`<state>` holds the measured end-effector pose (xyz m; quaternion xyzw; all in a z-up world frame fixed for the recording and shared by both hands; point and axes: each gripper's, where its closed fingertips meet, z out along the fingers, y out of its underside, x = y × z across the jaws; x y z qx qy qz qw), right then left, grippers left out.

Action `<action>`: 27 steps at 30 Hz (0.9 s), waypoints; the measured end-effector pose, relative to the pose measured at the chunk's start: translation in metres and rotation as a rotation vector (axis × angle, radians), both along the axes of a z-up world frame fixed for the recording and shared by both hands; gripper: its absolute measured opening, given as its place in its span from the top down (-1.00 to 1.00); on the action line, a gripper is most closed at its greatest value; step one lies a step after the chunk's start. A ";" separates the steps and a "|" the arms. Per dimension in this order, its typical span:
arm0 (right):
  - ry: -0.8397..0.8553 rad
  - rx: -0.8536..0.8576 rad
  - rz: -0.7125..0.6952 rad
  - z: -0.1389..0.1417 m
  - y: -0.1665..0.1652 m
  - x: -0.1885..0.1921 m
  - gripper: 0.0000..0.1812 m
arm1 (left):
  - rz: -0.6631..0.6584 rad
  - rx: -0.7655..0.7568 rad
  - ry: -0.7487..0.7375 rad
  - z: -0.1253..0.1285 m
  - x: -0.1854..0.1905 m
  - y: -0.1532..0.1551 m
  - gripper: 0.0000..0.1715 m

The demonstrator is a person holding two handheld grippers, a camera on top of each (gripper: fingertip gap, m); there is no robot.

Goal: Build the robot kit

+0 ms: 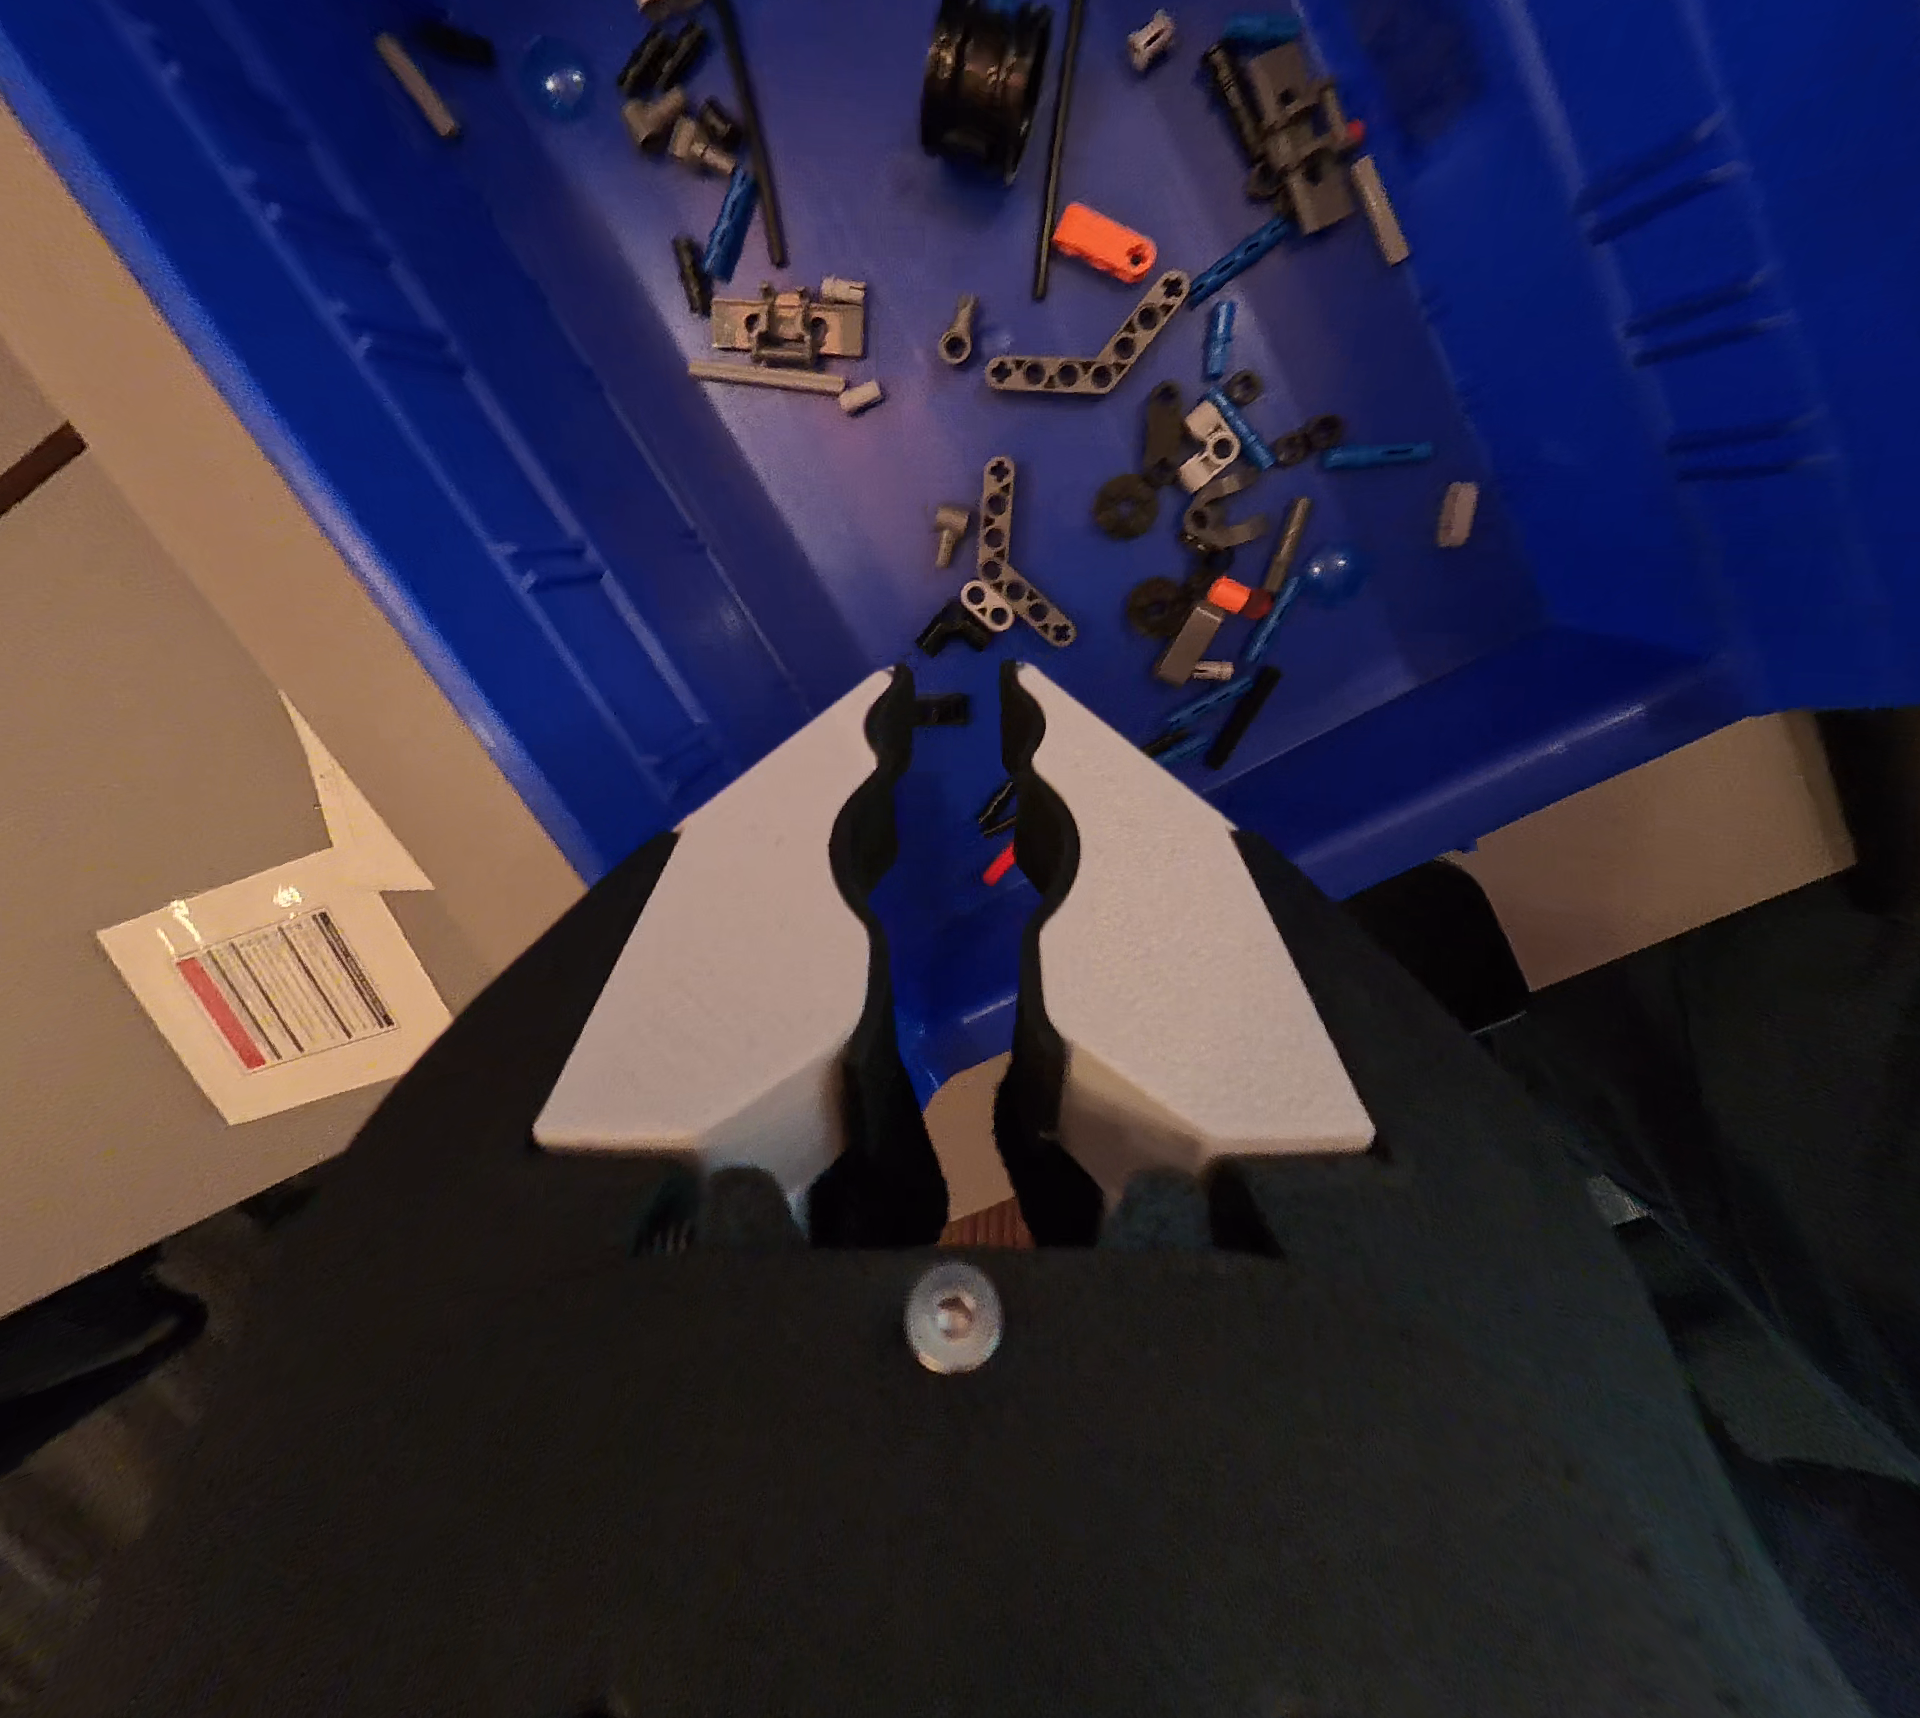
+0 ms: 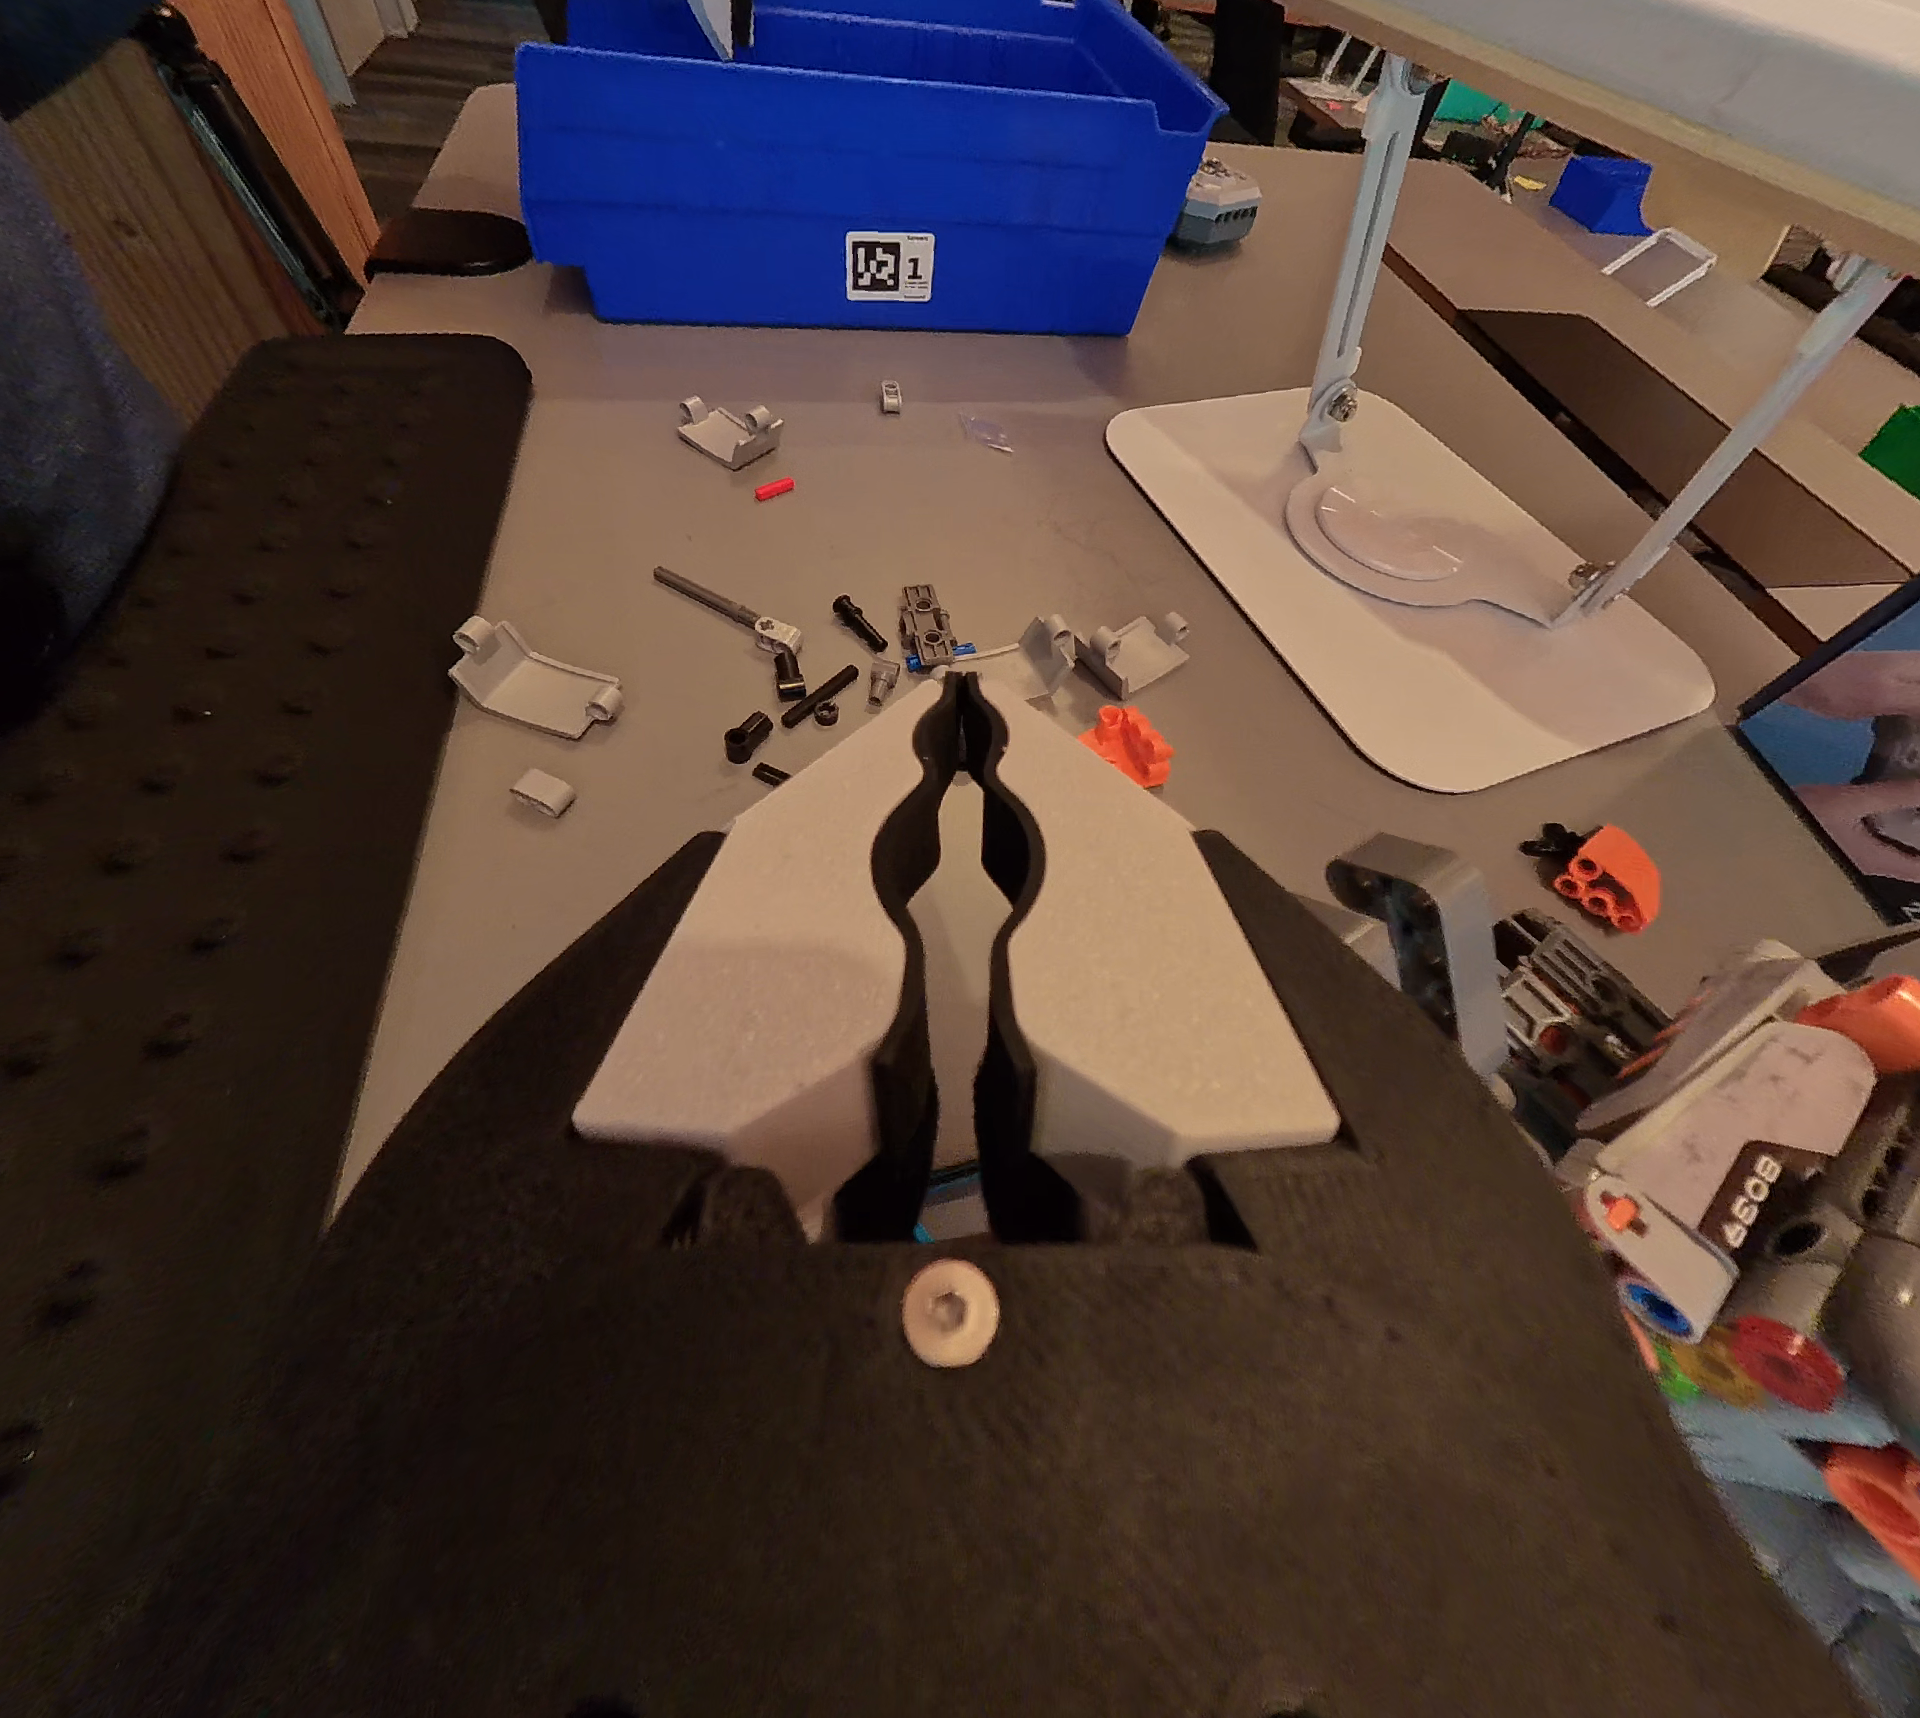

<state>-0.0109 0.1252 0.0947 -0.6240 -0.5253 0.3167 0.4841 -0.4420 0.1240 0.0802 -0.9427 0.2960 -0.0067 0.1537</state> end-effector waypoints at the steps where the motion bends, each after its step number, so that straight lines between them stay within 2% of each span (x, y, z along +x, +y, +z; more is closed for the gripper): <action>1: -0.002 -0.004 0.005 -0.001 -0.001 0.000 1.00 | 0.005 0.005 0.001 0.000 -0.001 0.001 0.83; 7: 0.019 -0.010 0.022 0.001 -0.003 -0.002 1.00 | -0.050 -0.077 0.023 -0.017 0.004 -0.013 0.73; 9: 0.032 -0.021 0.025 0.001 -0.003 0.000 1.00 | -0.068 -0.086 0.023 -0.022 0.008 -0.012 0.51; 10: 0.034 -0.022 0.026 0.001 -0.003 0.000 1.00 | -0.083 -0.069 0.005 -0.022 0.015 -0.008 0.48; 19: 0.062 -0.045 0.037 0.002 -0.004 -0.001 1.00 | -0.272 0.022 -0.137 -0.026 0.077 0.017 0.64; 22: 0.056 -0.046 0.032 0.001 -0.002 -0.003 1.00 | -0.249 0.039 -0.180 -0.036 0.089 0.034 0.74; 27: 0.048 -0.043 0.019 0.000 0.000 -0.003 1.00 | -0.131 0.091 -0.261 -0.042 0.102 0.066 0.84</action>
